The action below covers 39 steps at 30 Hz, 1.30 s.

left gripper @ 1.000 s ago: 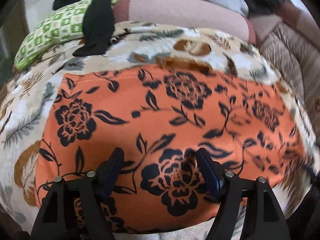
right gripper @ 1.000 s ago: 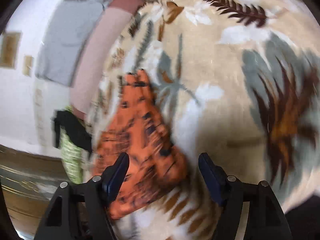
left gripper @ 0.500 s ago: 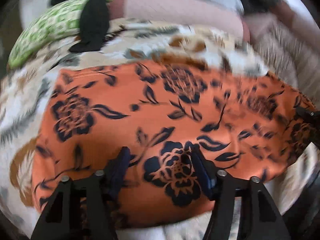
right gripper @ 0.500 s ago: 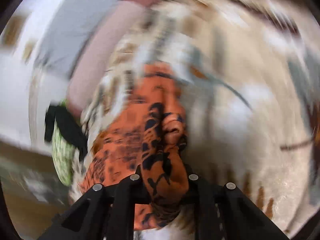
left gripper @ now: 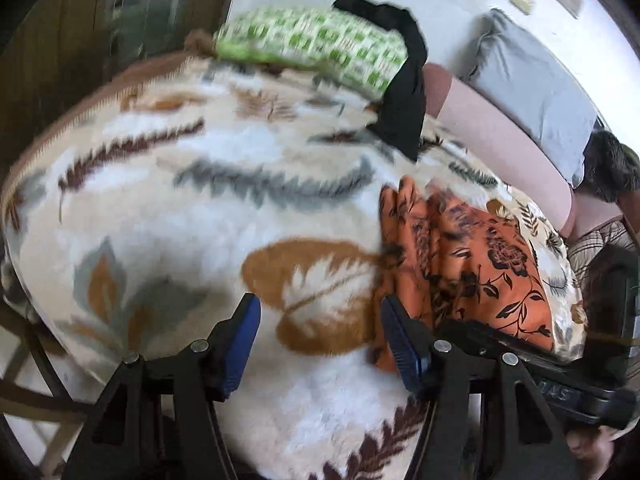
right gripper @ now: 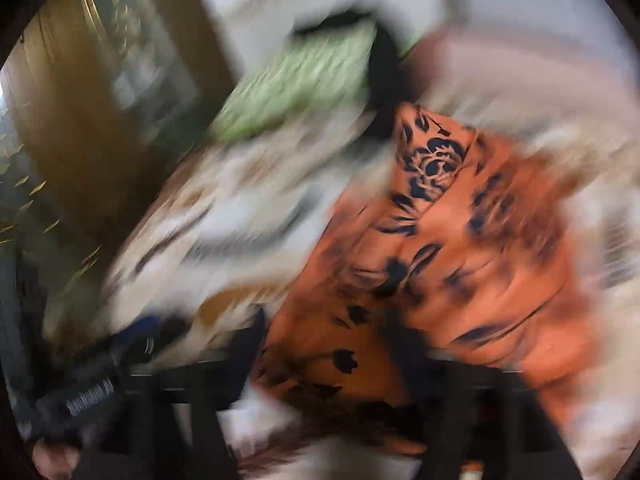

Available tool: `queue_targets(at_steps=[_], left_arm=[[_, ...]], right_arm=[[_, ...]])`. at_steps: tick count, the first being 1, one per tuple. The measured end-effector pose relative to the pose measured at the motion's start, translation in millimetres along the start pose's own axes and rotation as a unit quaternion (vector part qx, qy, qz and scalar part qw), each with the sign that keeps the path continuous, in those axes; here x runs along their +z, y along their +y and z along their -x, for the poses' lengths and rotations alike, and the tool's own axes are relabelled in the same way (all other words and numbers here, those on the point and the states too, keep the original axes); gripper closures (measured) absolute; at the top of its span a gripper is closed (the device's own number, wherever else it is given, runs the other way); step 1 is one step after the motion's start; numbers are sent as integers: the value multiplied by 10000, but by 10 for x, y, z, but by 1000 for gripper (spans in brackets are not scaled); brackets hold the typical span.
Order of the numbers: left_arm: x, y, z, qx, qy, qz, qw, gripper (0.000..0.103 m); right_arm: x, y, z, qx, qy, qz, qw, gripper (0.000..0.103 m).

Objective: Fold small clothes

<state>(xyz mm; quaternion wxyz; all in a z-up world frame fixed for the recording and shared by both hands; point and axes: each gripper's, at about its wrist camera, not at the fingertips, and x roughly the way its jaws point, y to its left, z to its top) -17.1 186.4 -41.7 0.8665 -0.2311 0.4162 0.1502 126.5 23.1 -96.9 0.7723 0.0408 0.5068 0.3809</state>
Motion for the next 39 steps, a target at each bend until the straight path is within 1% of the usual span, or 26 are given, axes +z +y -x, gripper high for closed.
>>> queue_targets(at_steps=[1, 3, 5, 6, 8, 10, 13, 14, 15, 16, 17, 18, 19, 20, 21, 23, 25, 27, 28, 29, 30, 32, 33, 35, 37, 39], left_arm=[[-26, 12, 6, -156, 39, 45, 9999, 40], [-64, -87, -2, -414, 126, -37, 9991, 40], [-43, -266, -72, -886, 280, -54, 9957, 40], [-52, -368, -126, -1370, 464, 12, 9895, 38], [-61, -539, -244, -1763, 820, 121, 9808, 36], [-24, -727, -398, -2009, 957, 72, 9749, 36], [43, -863, -703, -2110, 1392, 320, 9670, 36], [48, -888, -853, -2131, 1660, 450, 9618, 36], [37, -901, -962, -1952, 1841, 544, 9618, 37], [16, -910, -997, -1967, 1896, 611, 9600, 39], [18, -906, -1015, -2069, 1894, 680, 9574, 46], [33, -904, -1043, -2135, 1960, 709, 9544, 89], [45, -906, -1075, -2070, 2057, 671, 9541, 95], [72, -899, -1041, -1982, 1964, 645, 9581, 95], [127, -938, -897, -1898, 1678, 415, 9665, 95], [253, -1056, -466, -1729, 847, -98, 9812, 95], [329, -1154, 34, -1661, 45, -602, 9843, 95], [292, -1148, 200, -1470, -237, -882, 9849, 95], [237, -1117, 155, -1287, -237, -961, 9867, 95], [174, -1030, 3, -1088, -43, -944, 9896, 95], [94, -864, -303, -964, 470, -642, 9922, 95], [-31, -681, -817, -955, 1336, -236, 9861, 94], [-54, -607, -921, -1058, 1345, -76, 9852, 94], [12, -655, -824, -1190, 1106, -102, 9867, 94], [67, -762, -688, -1119, 789, -410, 9897, 94], [55, -782, -705, -986, 827, -511, 9904, 94]], right_arm=[[-49, -69, -2, -35, -39, -212, 9998, 32], [-117, -181, 263, 135, -470, -439, 9978, 32], [-192, -325, 641, 64, -961, -678, 9930, 26], [-196, -362, 776, -33, -1151, -751, 9905, 21], [-264, -491, 1023, -178, -1436, -896, 9854, 20], [-331, -649, 1137, -225, -1481, -1051, 9831, 20], [-421, -794, 1162, -158, -1425, -1191, 9825, 20], [-448, -831, 1153, -114, -1430, -1250, 9817, 20], [-473, -851, 1147, -63, -1434, -1277, 9814, 20], [-485, -899, 1182, -4, -1417, -1302, 9813, 20], [-489, -925, 1170, -2, -1402, -1321, 9813, 20], [-503, -947, 1174, 7, -1392, -1342, 9811, 20], [-483, -979, 1144, 47, -1380, -1357, 9811, 20], [-477, -1001, 1138, 48, -1375, -1364, 9811, 20], [-457, -1018, 1119, 18, -1362, -1380, 9810, 20], [-417, -1055, 1130, 11, -1341, -1420, 9807, 20], [-377, -1069, 1163, 17, -1379, -1426, 9801, 20], [-331, -1052, 1188, 36, -1395, -1387, 9804, 20], [-309, -1031, 1194, 39, -1415, -1323, 9810, 20], [-296, -1021, 1177, 13, -1401, -1285, 9818, 20], [-288, -1017, 1154, -3, -1362, -1283, 9823, 20], [-273, -1029, 1033, -1, -1113, -1336, 9848, 20], [-271, -1029, 986, -37, -998, -1369, 9855, 20], [-274, -978, 923, -38, -834, -1311, 9878, 20], [-276, -901, 942, -94, -839, -1047, 9909, 20], [-261, -894, 931, -180, -786, -986, 9919, 20]])
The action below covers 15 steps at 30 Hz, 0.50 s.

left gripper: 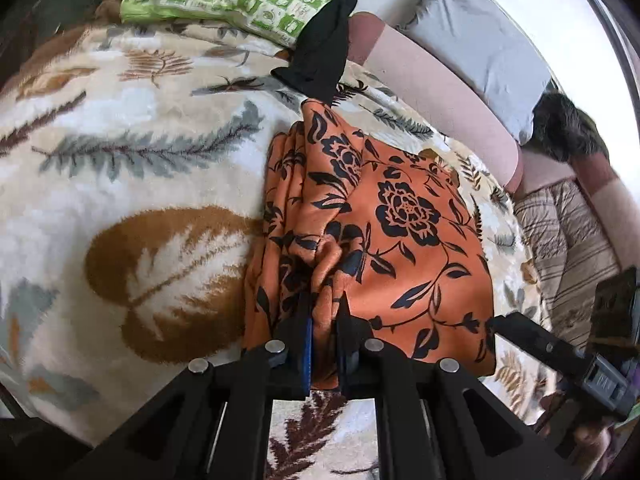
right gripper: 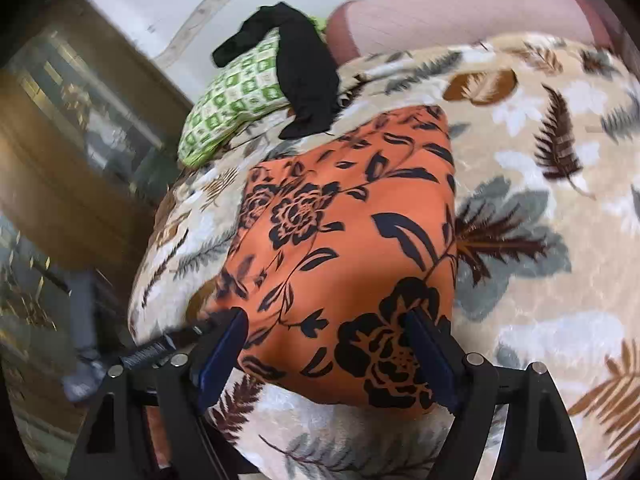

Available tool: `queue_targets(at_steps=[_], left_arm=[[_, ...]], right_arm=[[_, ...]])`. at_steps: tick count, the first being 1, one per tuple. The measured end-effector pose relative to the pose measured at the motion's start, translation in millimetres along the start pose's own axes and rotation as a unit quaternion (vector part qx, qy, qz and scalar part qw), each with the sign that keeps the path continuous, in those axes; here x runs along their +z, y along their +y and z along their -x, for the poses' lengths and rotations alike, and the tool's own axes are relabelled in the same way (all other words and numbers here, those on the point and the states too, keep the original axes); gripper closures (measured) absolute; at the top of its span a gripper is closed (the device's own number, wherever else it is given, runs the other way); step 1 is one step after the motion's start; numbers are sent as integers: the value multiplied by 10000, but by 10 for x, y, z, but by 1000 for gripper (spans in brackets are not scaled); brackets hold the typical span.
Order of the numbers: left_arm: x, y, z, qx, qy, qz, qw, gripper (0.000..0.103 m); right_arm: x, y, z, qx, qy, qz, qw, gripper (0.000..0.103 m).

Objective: Fold small clothes

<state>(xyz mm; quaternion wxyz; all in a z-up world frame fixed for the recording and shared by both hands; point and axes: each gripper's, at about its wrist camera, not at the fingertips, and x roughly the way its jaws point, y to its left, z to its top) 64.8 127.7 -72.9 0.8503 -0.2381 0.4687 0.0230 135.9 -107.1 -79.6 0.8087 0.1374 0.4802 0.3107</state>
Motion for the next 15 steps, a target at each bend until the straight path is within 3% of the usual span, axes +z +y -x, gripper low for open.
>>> queue_targets(at_steps=[3, 7, 12, 14, 15], left_arm=[[-21, 177, -199, -28, 412, 376, 9984, 92], [39, 83, -71, 14, 234, 214, 9995, 92], [-23, 172, -37, -94, 363, 277, 9989, 91], [-18, 150, 82, -123, 371, 216, 9990, 87], [10, 134, 203, -70, 220, 176, 9996, 80]], right_arm=[[27, -43, -3, -12, -46, -173, 9998, 20], [31, -92, -124, -95, 219, -130, 9996, 20], [132, -199, 20, 207, -182, -478, 9985, 20], [138, -261, -103, 254, 53, -560, 9981, 20], [114, -300, -205, 263, 268, -575, 9976, 18]])
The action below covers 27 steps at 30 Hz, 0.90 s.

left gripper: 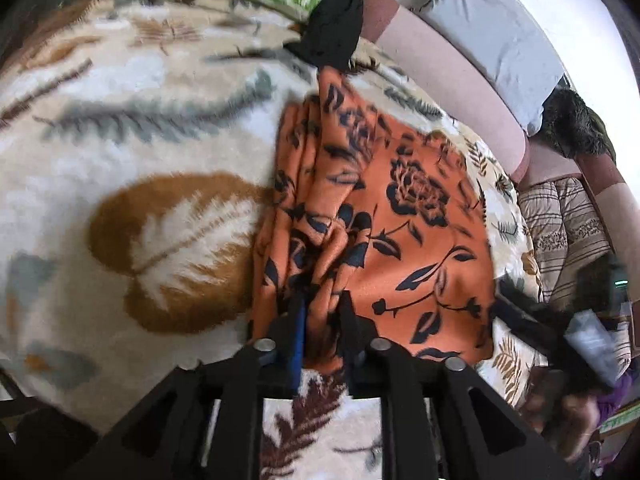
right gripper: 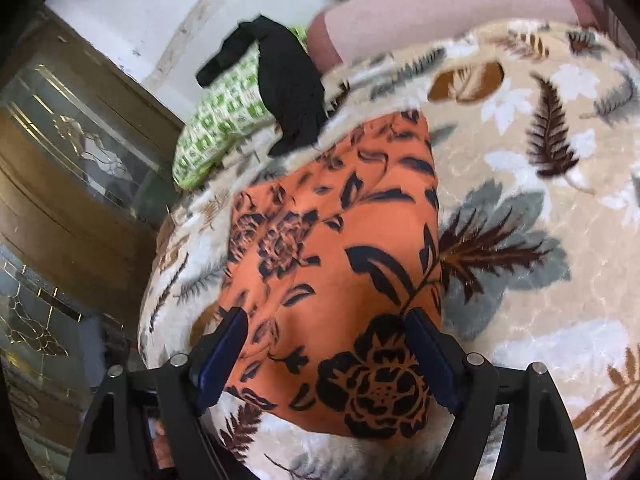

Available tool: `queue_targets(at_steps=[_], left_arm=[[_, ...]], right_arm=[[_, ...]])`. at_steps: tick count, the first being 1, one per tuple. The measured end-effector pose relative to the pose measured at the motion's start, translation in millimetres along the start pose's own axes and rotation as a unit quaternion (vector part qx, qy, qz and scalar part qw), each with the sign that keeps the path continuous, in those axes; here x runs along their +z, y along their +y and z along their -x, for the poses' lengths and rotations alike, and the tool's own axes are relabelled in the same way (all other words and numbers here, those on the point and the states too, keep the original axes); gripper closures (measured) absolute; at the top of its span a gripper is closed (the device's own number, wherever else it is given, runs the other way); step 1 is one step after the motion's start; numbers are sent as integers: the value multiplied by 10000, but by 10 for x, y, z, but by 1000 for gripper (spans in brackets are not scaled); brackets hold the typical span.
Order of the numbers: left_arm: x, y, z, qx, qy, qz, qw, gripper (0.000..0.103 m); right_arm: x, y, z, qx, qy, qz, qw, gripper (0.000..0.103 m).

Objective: Fold small clothes

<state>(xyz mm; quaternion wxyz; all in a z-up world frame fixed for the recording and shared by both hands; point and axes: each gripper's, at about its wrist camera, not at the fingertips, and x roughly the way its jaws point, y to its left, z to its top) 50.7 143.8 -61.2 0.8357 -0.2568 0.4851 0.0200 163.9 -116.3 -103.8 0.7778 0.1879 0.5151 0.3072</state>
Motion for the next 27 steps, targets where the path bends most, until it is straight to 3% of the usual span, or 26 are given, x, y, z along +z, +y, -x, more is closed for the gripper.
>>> queue_targets(at_steps=[3, 4, 9, 11, 12, 14, 16, 19, 22, 27], left_arm=[[155, -79, 262, 107, -591, -194, 9980, 58], [282, -105, 242, 135, -651, -251, 9975, 56], [778, -179, -392, 94, 25, -254, 9996, 56], [916, -255, -629, 273, 131, -377, 9988, 64], [935, -294, -681, 282, 190, -523, 9980, 100], [935, -332, -754, 433, 321, -734, 9958, 99], [921, -313, -683, 639, 186, -935, 9934, 99], [921, -223, -558, 660, -21, -1019, 9926, 99], [905, 31, -867, 674, 384, -776, 9940, 96], [893, -15, -866, 766, 269, -984, 9918, 96]], right_arm=[[-48, -81, -69, -1, 19, -47, 10000, 17], [-69, -103, -65, 66, -43, -91, 9999, 16], [-93, -133, -74, 167, -97, -166, 9997, 15], [-103, -138, -77, 190, -119, -156, 9996, 14], [-108, -145, -76, 203, -120, -155, 9996, 14], [-115, -157, -70, 236, -107, -160, 9995, 14], [-107, -175, -56, 265, -59, -188, 9995, 14], [-31, -125, 36, 401, -27, -171, 9990, 14], [10, -56, 61, 491, -76, 32, 9988, 14], [84, -38, 66, 426, 16, -41, 9991, 14]])
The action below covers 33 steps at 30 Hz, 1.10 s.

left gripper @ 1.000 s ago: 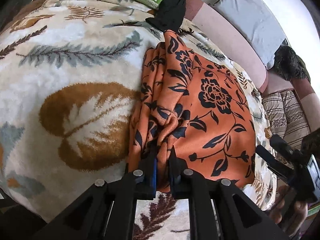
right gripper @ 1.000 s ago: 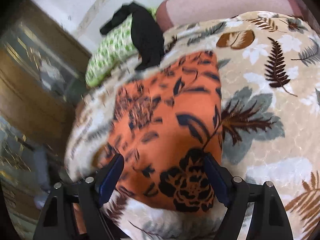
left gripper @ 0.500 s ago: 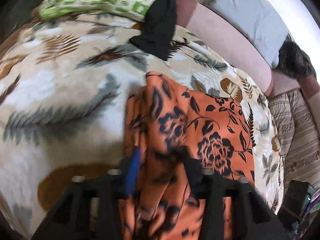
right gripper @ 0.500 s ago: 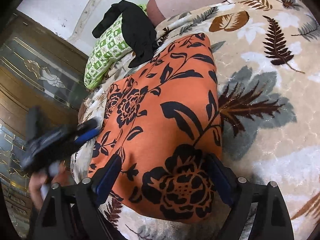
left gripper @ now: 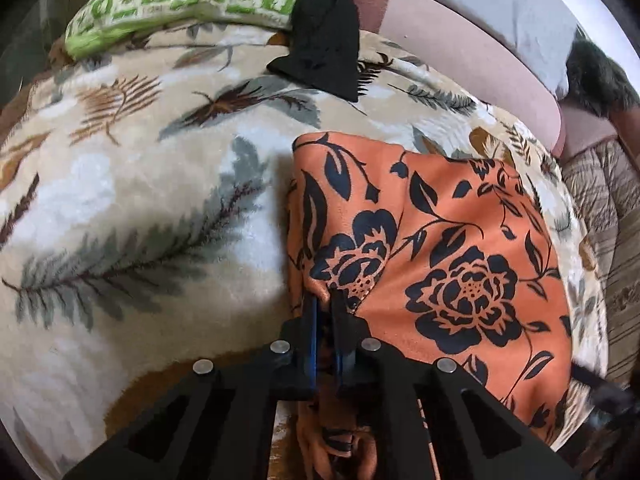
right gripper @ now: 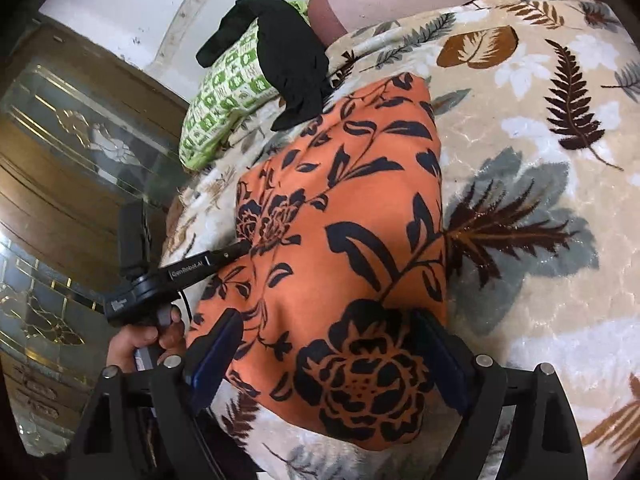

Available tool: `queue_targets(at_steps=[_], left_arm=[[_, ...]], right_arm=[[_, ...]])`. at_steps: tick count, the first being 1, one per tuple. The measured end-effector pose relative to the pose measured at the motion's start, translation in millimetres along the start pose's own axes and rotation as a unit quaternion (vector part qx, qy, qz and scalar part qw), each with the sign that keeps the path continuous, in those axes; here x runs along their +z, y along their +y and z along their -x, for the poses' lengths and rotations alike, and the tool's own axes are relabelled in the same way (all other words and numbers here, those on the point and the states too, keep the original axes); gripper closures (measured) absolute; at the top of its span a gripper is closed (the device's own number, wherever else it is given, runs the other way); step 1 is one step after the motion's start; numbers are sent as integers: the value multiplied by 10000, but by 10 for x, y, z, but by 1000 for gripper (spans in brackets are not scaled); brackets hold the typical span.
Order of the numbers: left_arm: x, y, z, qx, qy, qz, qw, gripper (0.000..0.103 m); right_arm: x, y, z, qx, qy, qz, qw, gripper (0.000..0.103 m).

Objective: Fold small clothes

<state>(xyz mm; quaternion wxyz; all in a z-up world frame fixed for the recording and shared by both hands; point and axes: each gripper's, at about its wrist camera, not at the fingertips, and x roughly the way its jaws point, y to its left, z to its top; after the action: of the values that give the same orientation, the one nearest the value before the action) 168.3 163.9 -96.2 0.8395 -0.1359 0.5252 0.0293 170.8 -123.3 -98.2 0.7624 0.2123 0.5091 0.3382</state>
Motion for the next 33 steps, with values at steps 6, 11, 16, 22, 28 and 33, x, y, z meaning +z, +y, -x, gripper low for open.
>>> queue_targets(at_steps=[6, 11, 16, 22, 28, 33], left_arm=[[-21, 93, 349, -324, -276, 412, 9982, 92], [-436, -236, 1049, -746, -805, 210, 9937, 92], [-892, -90, 347, -137, 23, 405, 9991, 100], [-926, -214, 556, -97, -225, 246, 9994, 101], [-854, -520, 1012, -317, -853, -128, 9958, 47], [-585, -726, 817, -117, -987, -465, 9940, 47]], right_arm=[[74, 106, -144, 396, 114, -28, 9991, 13], [19, -18, -213, 509, -19, -333, 9981, 13], [-6, -24, -211, 508, -4, -313, 9982, 13], [-44, -64, -85, 531, 6, -451, 9976, 13], [-184, -207, 335, 557, -344, -433, 9969, 13], [-211, -641, 380, 369, -276, -1068, 9932, 13]])
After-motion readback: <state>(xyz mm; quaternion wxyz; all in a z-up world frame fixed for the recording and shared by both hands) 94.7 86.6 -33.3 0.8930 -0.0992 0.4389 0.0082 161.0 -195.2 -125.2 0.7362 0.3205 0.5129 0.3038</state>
